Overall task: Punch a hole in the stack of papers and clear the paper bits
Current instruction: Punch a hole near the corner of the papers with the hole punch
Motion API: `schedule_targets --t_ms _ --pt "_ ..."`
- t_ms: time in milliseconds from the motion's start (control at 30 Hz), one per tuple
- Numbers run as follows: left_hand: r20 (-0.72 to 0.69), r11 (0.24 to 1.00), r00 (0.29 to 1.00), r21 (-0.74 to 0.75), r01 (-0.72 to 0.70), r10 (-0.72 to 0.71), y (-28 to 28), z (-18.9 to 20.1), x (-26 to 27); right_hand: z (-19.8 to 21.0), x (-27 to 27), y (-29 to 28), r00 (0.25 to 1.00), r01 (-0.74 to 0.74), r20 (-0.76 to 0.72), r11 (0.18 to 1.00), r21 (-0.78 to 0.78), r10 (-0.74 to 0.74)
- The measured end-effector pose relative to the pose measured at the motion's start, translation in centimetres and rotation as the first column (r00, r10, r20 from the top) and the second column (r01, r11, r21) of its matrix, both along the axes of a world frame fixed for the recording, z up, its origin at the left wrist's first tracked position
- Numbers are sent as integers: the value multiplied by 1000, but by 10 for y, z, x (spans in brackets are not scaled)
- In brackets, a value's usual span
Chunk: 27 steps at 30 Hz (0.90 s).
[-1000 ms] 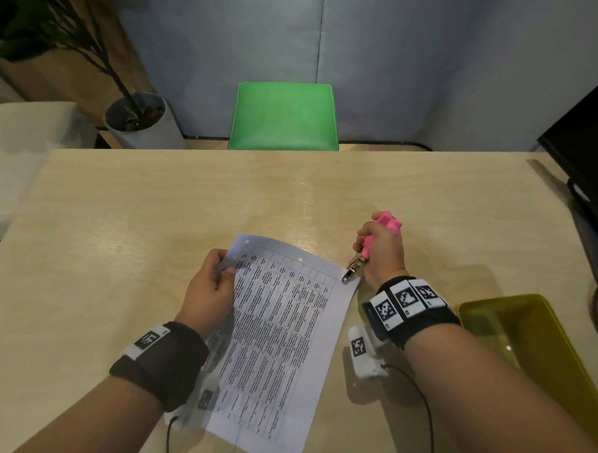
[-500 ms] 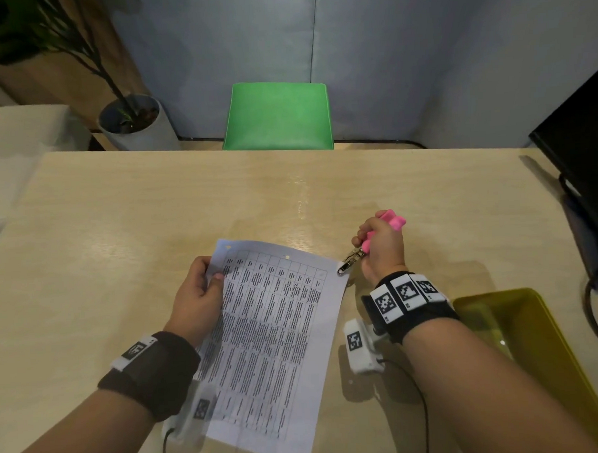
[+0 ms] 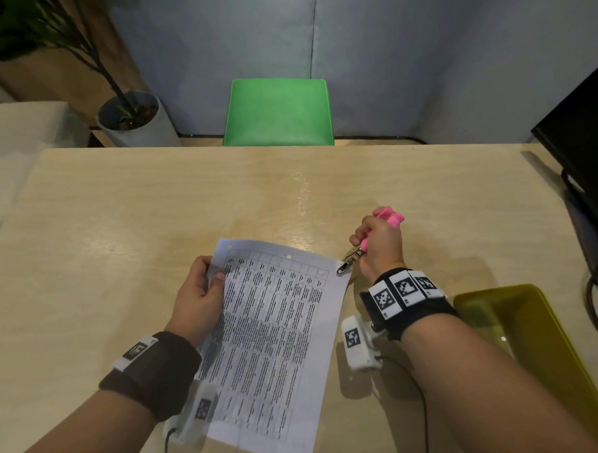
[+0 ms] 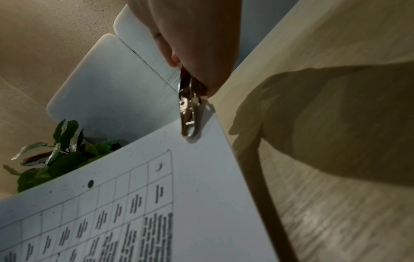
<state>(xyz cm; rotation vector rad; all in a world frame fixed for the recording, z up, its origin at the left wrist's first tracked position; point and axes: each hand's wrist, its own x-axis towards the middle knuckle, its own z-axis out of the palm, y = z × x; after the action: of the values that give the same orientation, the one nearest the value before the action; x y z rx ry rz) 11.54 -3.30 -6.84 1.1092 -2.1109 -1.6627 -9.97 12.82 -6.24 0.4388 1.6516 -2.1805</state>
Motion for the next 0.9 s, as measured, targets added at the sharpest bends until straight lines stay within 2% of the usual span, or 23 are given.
schedule_targets --t_ms 900 --pt "48 998 998 -45 48 -46 2 -5 -1 -19 0 -3 996 71 45 996 57 -73"
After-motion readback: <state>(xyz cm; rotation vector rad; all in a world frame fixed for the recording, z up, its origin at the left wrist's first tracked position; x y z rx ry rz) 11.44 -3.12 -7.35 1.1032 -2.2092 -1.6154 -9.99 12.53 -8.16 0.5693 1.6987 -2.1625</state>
